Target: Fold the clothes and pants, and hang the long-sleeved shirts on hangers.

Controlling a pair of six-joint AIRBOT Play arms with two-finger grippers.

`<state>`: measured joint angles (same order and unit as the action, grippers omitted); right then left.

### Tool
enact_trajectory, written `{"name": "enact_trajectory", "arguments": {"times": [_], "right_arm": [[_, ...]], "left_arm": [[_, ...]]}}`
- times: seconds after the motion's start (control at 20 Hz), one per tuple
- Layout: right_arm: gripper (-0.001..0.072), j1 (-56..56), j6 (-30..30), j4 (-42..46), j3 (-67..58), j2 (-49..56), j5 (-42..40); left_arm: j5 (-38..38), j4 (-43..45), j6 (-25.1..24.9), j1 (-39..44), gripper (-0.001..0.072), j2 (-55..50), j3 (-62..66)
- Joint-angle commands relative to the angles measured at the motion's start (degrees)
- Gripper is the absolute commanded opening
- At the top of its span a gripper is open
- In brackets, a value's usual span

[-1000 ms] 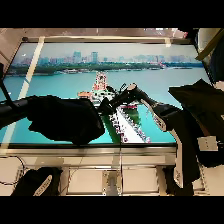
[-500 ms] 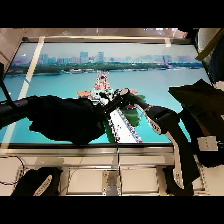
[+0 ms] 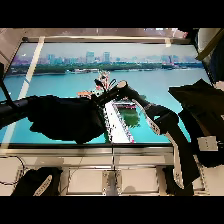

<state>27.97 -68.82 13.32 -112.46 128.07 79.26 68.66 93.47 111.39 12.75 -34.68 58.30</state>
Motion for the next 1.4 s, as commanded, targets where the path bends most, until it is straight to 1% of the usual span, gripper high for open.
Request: {"name": "enact_trajectory", "arguments": {"times": [0.0, 0.1, 0.25, 0.4, 0.5, 0.55, 0.65, 0.75, 0.8, 0.95, 1.1, 1.15, 1.2, 1.3, 1.35], "right_arm": [[0.0006, -2.69, 0.31, 3.10, -8.00, -2.05, 2.32], [0.0006, -5.03, 0.33, 6.38, -8.09, -7.65, 2.84], [0.0006, -8.15, 0.33, 17.77, -8.09, -19.41, 6.16], [0.0006, -9.18, 0.31, 25.86, -8.09, -32.59, 7.23], [0.0006, -8.96, 0.31, 28.09, -8.09, -41.40, 7.10], [0.0006, -8.94, 0.28, 28.59, -8.09, -45.59, 6.95], [0.0005, -8.96, -1.97, 30.40, -8.09, -52.72, 6.14], [0.0005, -8.96, -4.31, 32.76, -8.09, -57.88, 6.01], [0.0005, -8.96, -4.72, 33.99, -8.09, -59.54, 5.92], [0.0005, -9.03, -5.75, 40.24, -8.11, -61.94, 3.45], [0.0005, -9.03, -5.75, 44.00, -5.79, -59.67, 1.70], [0.0005, -9.03, -5.75, 44.48, -4.00, -57.94, 1.86], [0.0004, -9.03, -5.75, 44.78, -2.01, -55.52, 2.08], [0.0005, -9.07, -5.73, 45.35, -0.68, -48.50, 2.05], [0.0005, -9.09, -5.73, 45.33, -0.68, -44.48, 0.85]], "left_arm": [[-0.66, 0.22, -0.04, 0.00, 0.0040, 0.44, 0.11], [-2.47, 0.26, -0.04, 0.00, 0.0040, 1.64, 0.39], [-6.67, 0.90, -0.02, 0.00, 0.0039, 4.68, 2.62], [-7.15, 0.74, 0.02, 0.02, 0.0039, 7.50, 7.08], [-7.17, 0.37, 0.04, 0.02, 0.0039, 10.03, 9.84], [-7.17, -0.48, 0.04, 0.02, 0.0039, 11.39, 11.02], [-7.13, -4.48, 0.04, 0.02, 0.0039, 13.92, 11.87], [-5.84, -10.29, 0.02, 0.02, 0.0039, 15.69, 11.87], [-4.52, -11.37, 0.02, 0.02, 0.0039, 16.06, 11.87], [0.20, -11.26, 0.02, 0.00, 0.0038, 15.50, 11.82], [6.73, -9.40, 0.02, 0.00, 0.0039, 11.06, 10.45], [7.58, -8.57, 0.00, 0.00, 0.0039, 8.76, 8.17], [7.34, -7.72, -0.17, 0.02, 0.0039, 6.67, 5.42], [5.44, -4.26, -3.65, 0.00, 0.0039, 0.44, -0.50], [2.64, -1.05, -3.72, 0.00, 0.0040, -3.19, -2.95]]}}
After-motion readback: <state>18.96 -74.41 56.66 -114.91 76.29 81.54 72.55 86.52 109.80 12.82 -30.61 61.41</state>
